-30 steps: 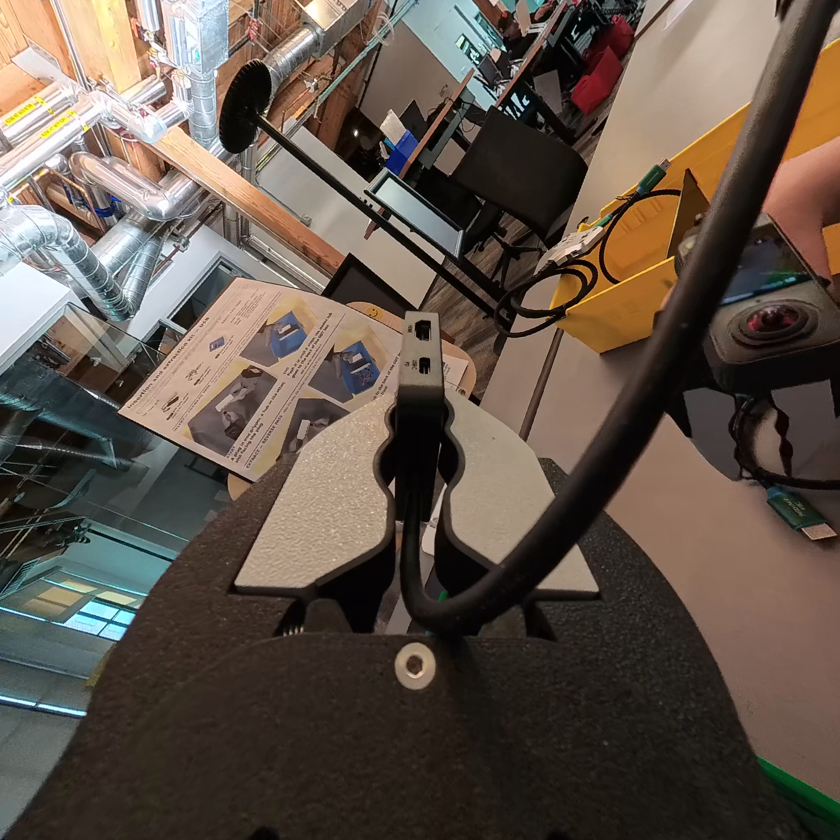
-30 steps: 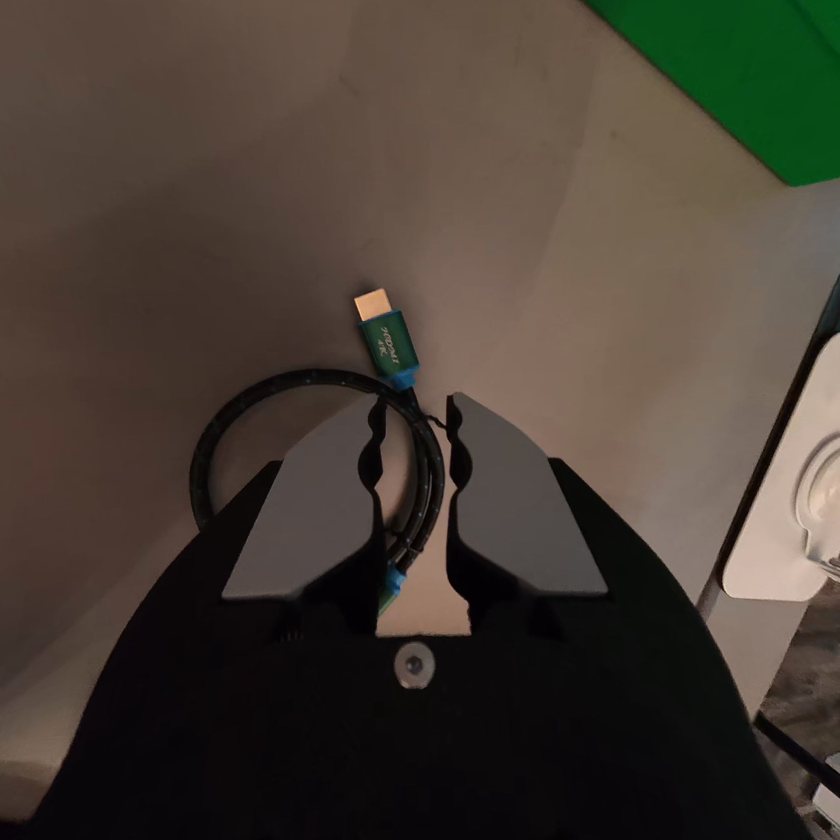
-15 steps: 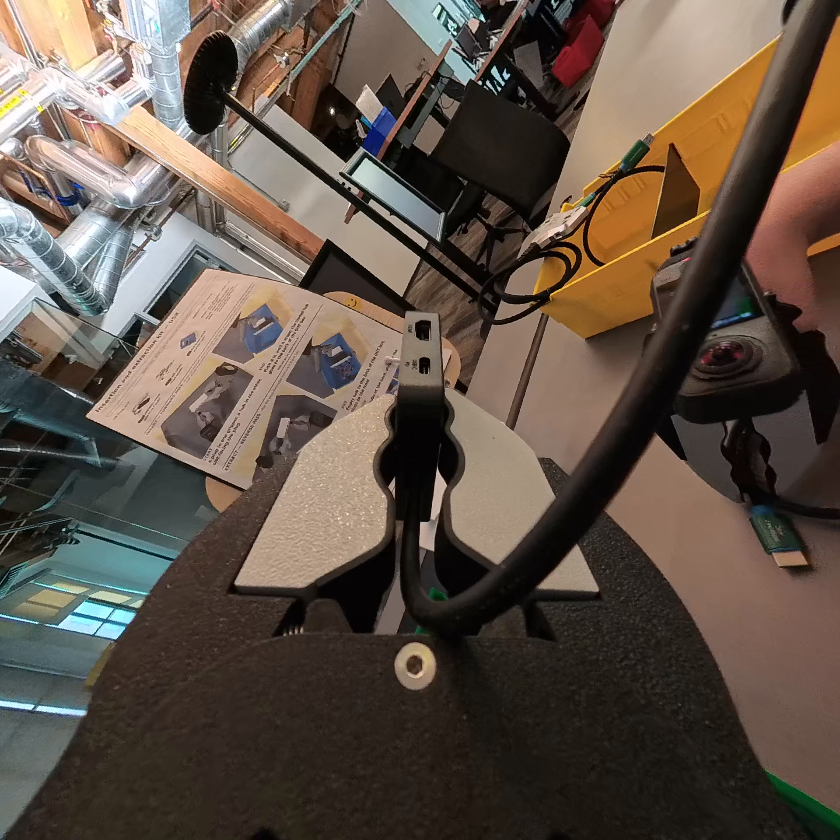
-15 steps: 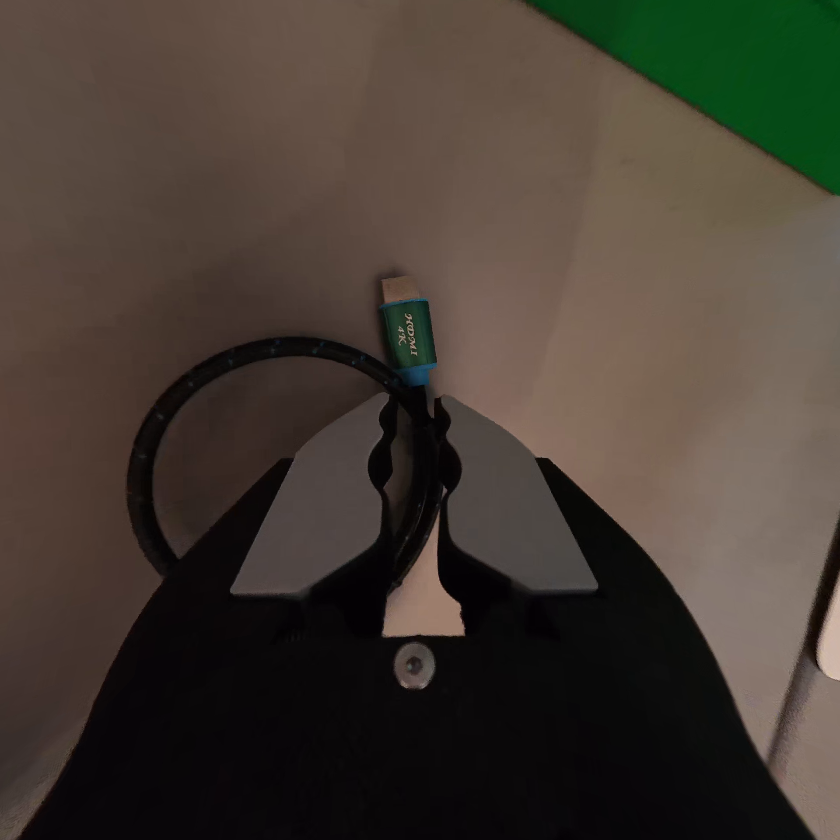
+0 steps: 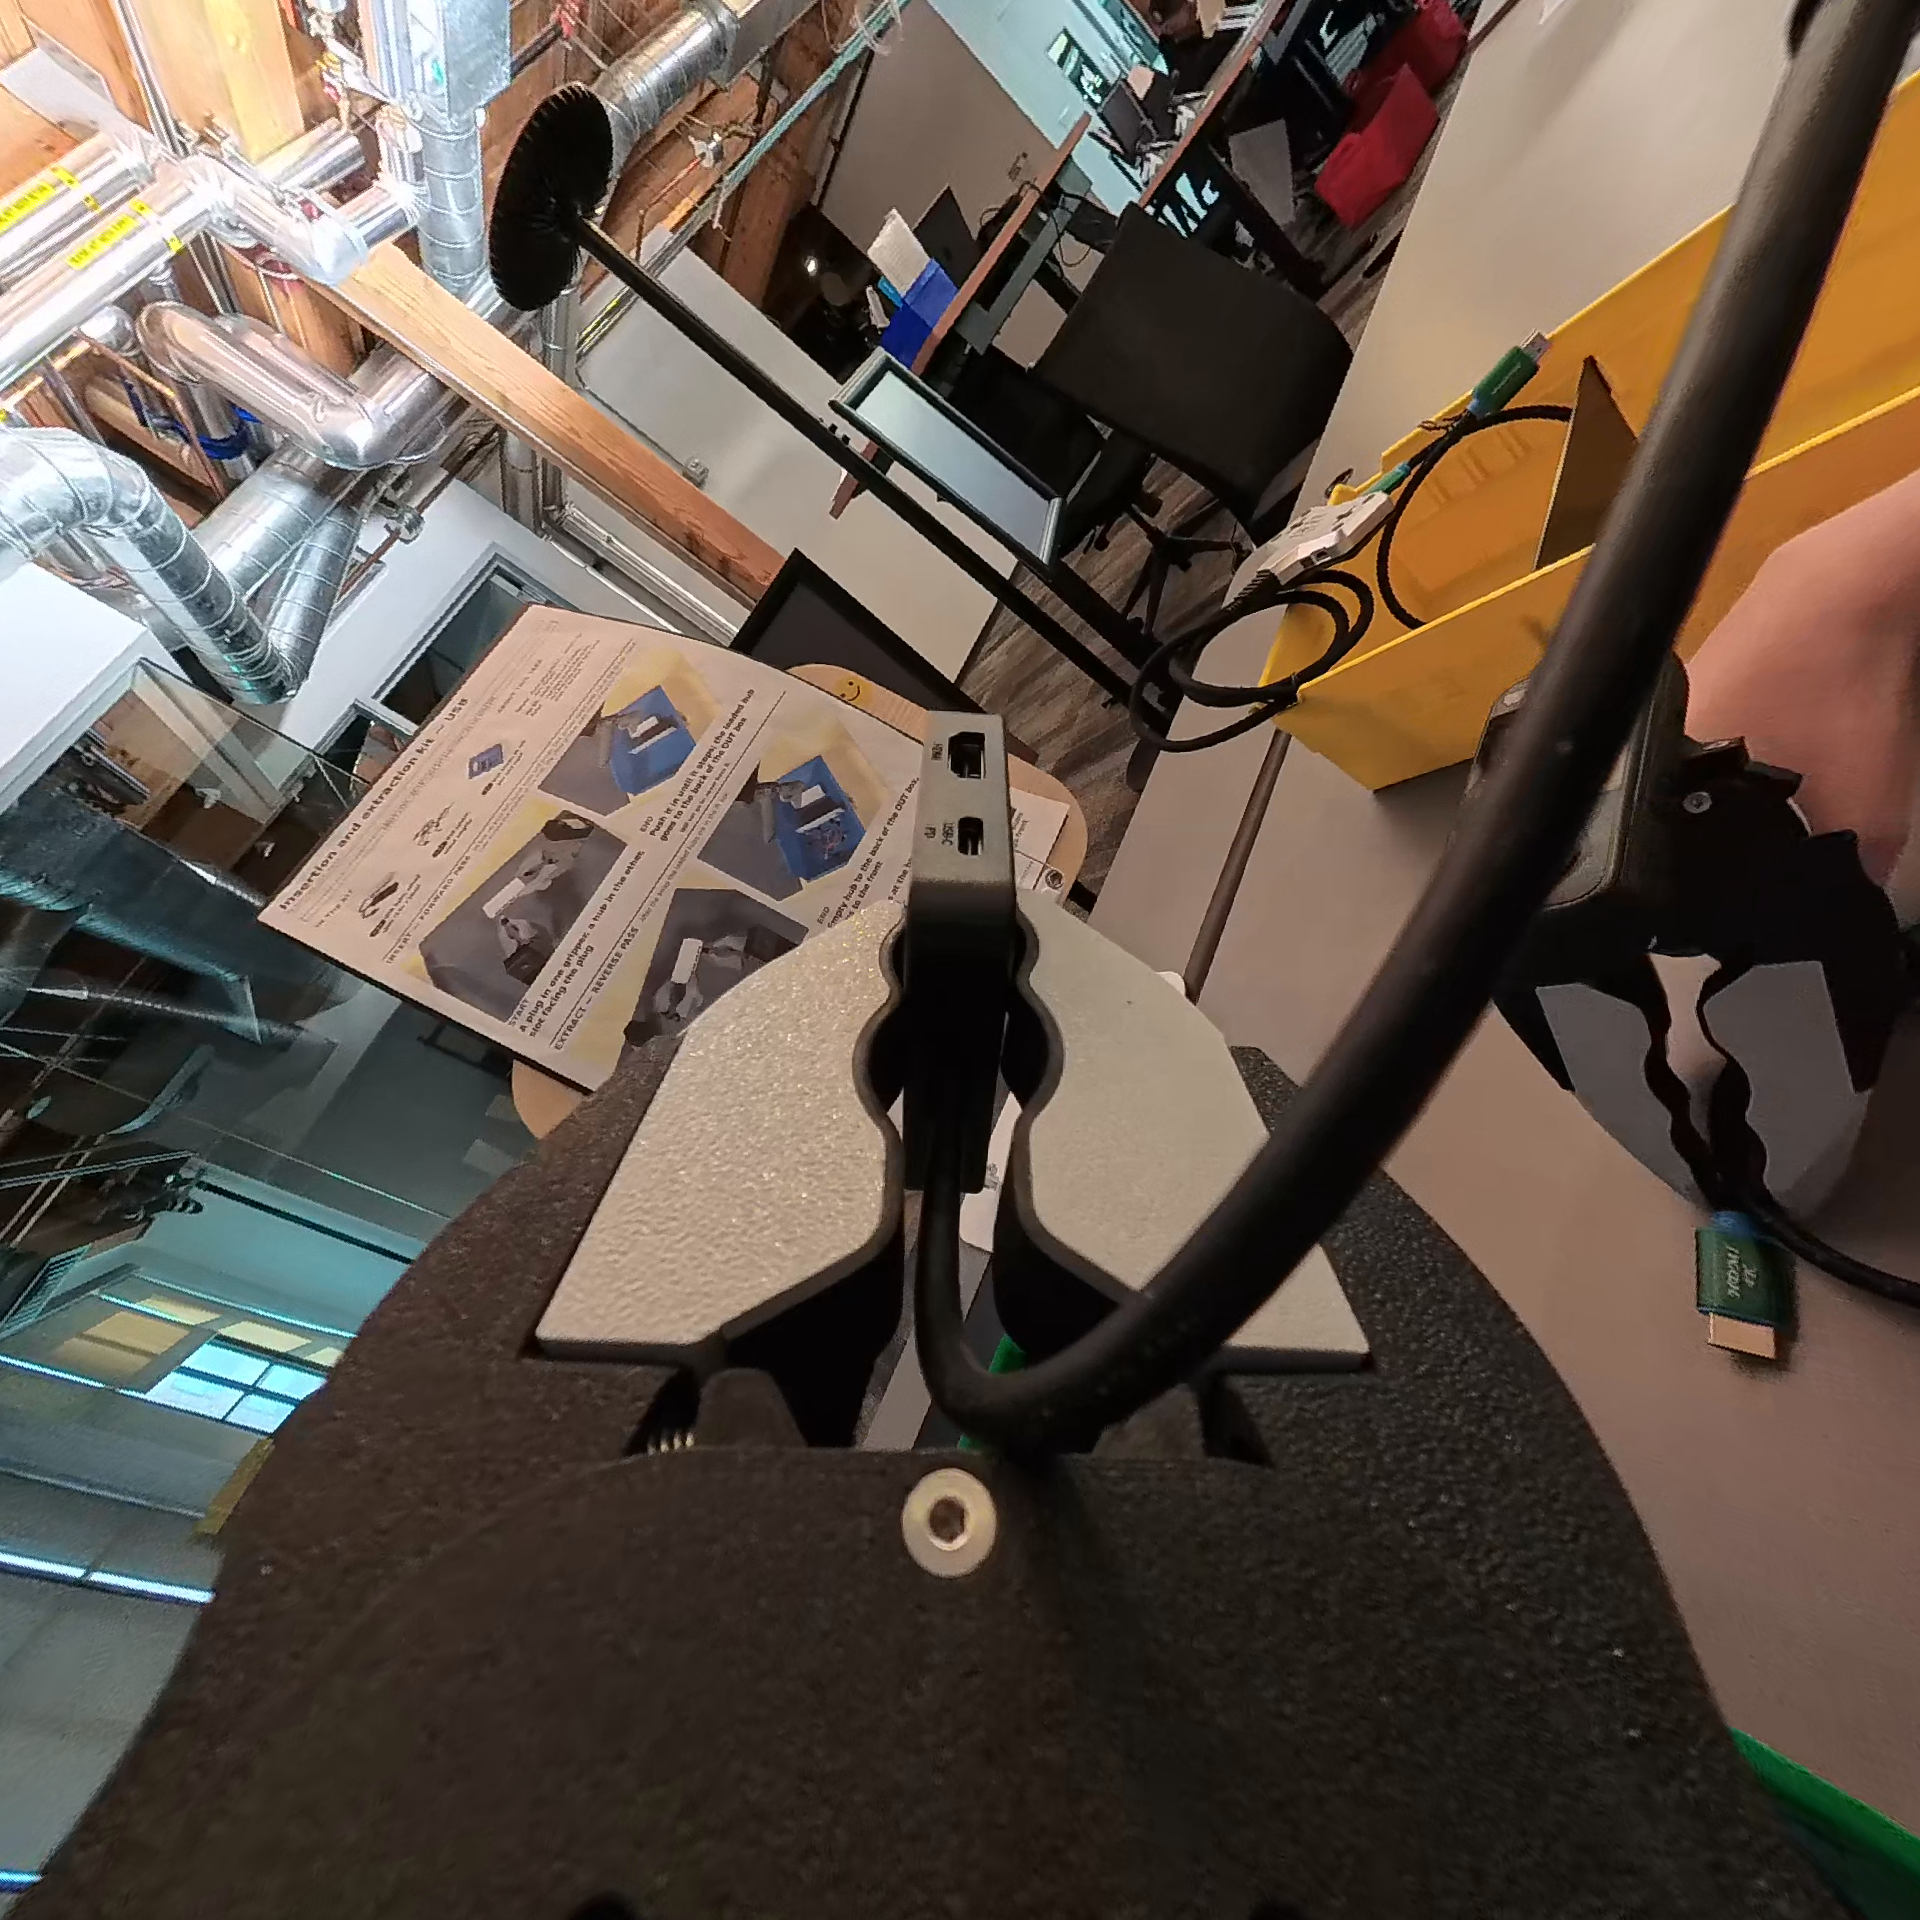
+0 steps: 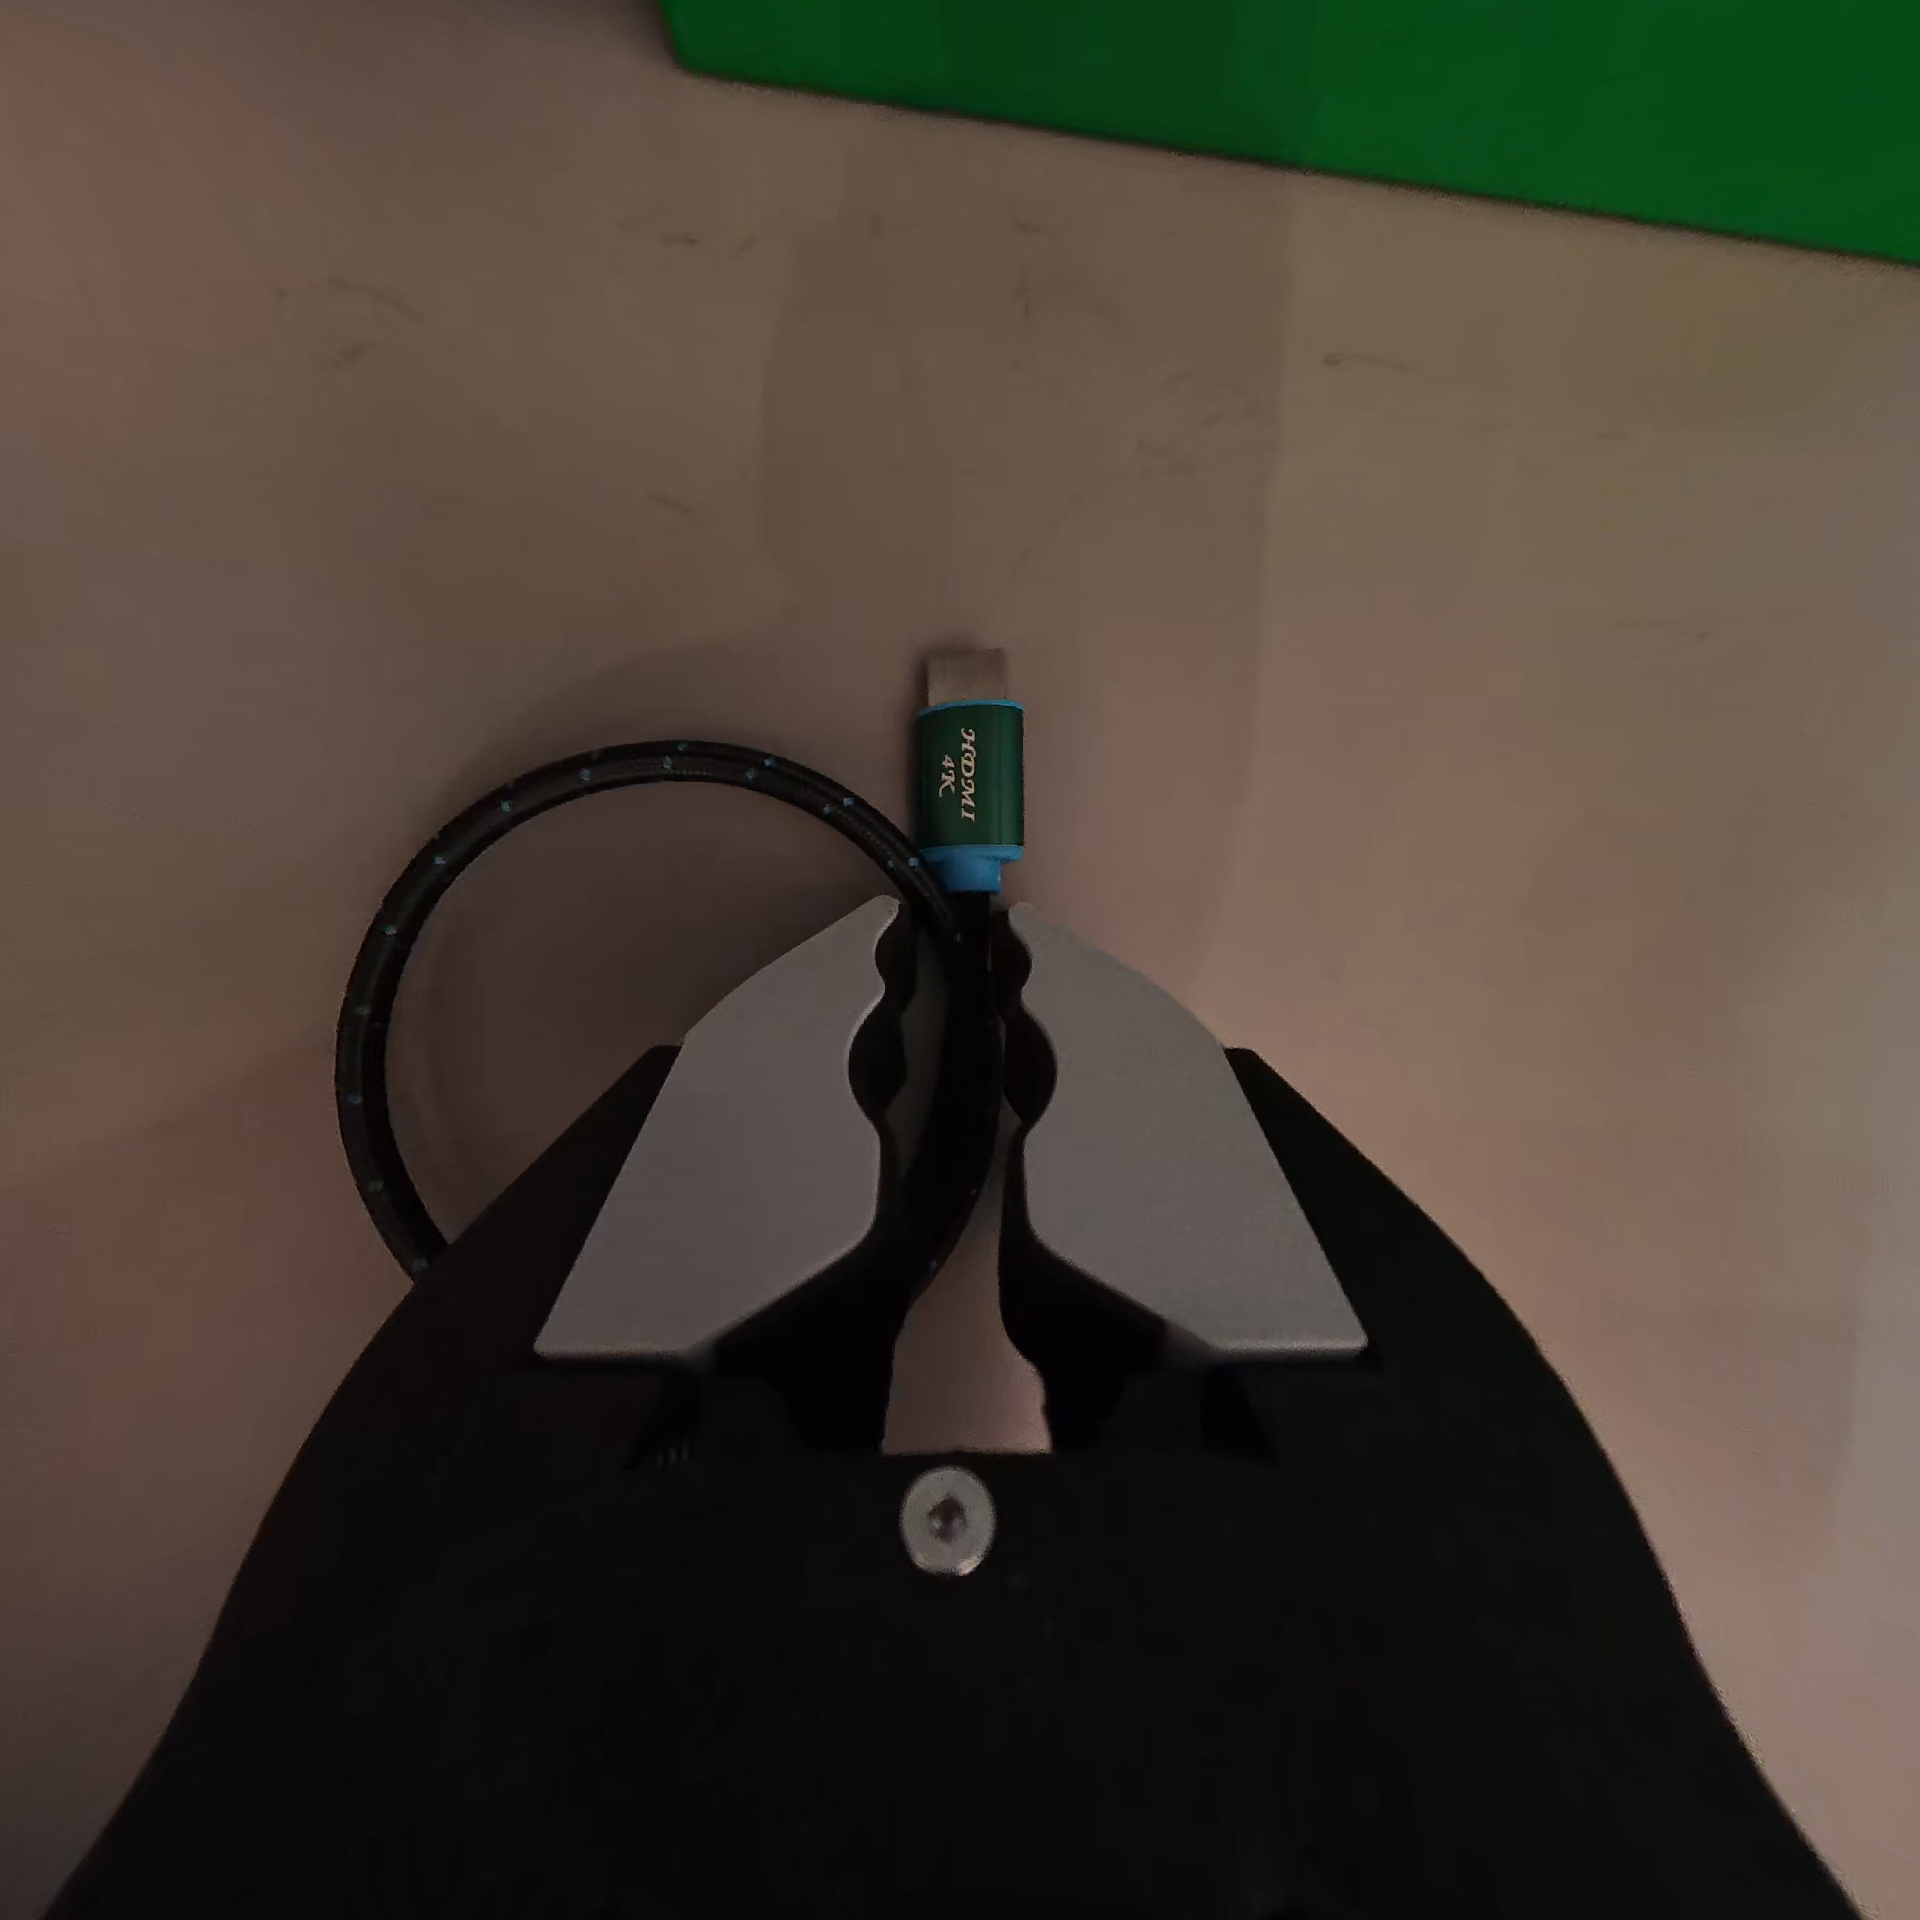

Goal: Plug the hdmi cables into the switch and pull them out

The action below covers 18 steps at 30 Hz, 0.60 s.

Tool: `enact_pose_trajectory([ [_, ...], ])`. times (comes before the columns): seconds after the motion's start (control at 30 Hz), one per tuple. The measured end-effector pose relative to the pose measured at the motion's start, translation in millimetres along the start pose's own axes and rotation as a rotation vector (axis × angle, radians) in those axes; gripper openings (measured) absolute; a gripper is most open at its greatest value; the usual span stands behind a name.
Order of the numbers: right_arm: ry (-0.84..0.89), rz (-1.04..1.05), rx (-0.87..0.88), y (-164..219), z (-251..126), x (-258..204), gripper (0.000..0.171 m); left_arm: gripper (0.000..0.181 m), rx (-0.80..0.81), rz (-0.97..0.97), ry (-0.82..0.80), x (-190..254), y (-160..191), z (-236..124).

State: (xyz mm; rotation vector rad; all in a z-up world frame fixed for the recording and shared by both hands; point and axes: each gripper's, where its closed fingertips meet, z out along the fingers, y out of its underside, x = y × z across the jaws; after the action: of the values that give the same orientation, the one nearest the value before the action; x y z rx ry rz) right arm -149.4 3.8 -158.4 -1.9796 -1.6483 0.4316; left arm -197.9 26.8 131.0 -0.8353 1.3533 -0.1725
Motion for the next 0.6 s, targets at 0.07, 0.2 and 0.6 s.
enact_pose_trajectory([
  [0.07,-0.002,-0.006,-0.001,0,0,0,0.015,0.014,0.001,-0.001,-0.004,-1,0,-1],
  [0.2,0.057,-0.038,-0.011,-1,-1,3,0.013,0.014,0.005,-0.005,-0.024,-6,0,-5],
  [0.6,0.244,0.026,0.153,-42,-80,24,0.008,0.014,-0.030,-0.032,-0.129,-27,15,-10],
])
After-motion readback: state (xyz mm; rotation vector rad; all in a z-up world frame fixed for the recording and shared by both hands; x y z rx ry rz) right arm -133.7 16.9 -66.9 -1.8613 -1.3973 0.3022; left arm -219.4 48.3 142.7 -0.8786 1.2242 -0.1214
